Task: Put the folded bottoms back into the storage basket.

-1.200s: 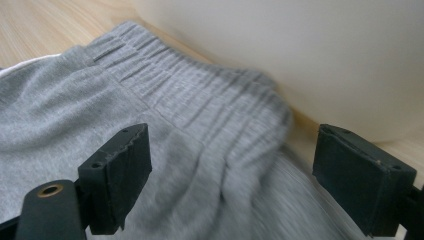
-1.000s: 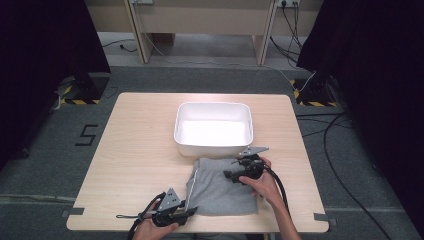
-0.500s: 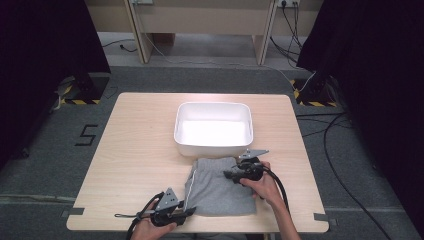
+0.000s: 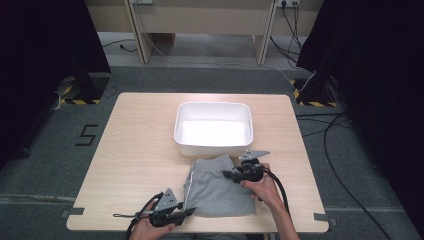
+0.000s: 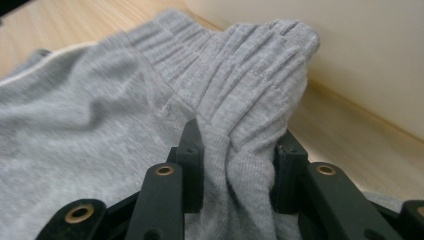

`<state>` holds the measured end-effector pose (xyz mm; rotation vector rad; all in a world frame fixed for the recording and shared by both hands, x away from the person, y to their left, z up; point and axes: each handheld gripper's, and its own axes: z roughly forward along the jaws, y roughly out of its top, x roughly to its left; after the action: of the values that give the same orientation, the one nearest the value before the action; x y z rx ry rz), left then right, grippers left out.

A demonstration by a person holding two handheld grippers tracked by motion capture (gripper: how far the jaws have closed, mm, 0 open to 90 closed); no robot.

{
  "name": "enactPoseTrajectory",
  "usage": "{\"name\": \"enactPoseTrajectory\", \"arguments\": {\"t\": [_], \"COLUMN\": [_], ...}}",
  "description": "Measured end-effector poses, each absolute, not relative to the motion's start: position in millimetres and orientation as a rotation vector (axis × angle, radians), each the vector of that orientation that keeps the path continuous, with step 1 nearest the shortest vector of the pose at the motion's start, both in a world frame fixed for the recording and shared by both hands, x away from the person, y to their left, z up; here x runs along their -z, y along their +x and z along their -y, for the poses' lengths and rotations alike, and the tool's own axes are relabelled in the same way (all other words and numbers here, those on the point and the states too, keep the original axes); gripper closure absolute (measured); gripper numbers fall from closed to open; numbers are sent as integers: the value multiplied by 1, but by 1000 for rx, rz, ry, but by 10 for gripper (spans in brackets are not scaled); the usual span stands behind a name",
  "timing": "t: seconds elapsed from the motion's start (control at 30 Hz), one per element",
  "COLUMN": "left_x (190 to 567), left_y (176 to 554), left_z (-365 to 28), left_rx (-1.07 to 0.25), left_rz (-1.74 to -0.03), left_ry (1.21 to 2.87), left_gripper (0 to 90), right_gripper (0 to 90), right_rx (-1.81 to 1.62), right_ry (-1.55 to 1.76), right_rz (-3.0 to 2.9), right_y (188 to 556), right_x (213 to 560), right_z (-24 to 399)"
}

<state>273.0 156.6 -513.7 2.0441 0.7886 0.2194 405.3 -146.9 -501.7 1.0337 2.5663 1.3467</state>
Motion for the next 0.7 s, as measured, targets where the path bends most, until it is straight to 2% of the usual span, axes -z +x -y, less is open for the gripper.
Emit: {"name": "enactPoseTrajectory", "arguments": {"t": [0.4, 0.7], "left_x": [477, 448], "left_y": [257, 256], "left_z": [-162, -166], "left_rx": [-237, -262], "left_rz": [-719, -677], "left_ry": [2000, 2000], "left_gripper": [681, 681], "right_gripper": [671, 670], "right_rx": [-1484, -1527], "right_ry": [892, 852], "right_rz": [-2494, -2461], "right_y": [383, 379], "right_x": [453, 425], "right_z": [145, 146]}}
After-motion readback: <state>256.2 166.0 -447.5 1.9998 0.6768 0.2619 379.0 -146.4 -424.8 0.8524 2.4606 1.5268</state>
